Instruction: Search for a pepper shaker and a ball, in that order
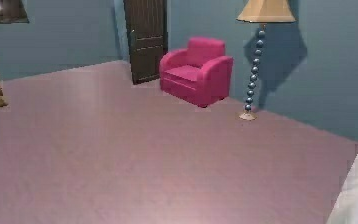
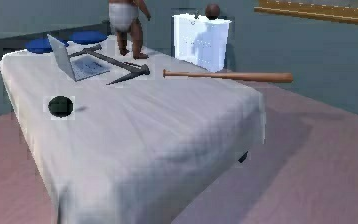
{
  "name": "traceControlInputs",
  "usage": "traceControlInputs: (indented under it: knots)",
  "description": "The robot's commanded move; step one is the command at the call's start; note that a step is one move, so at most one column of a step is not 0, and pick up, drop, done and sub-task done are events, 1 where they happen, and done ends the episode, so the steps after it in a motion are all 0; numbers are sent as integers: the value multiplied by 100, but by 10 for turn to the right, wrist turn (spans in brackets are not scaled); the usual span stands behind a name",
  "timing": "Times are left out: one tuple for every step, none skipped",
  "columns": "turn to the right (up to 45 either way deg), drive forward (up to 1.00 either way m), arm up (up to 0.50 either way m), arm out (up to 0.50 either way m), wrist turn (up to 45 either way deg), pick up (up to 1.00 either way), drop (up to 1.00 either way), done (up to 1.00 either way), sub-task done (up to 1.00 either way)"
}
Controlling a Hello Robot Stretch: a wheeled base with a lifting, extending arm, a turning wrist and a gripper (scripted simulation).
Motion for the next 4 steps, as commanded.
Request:
traceControlInputs:
  knots:
    - [0, 65, 0, 0, 0, 0, 0, 0, 0]
    - [450, 0, 0, 0, 0, 0, 0, 0, 0]
    - [450, 0, 0, 0, 0, 0, 0, 0, 0]
    - [210, 0, 0, 0, 0, 0, 0, 0, 0]
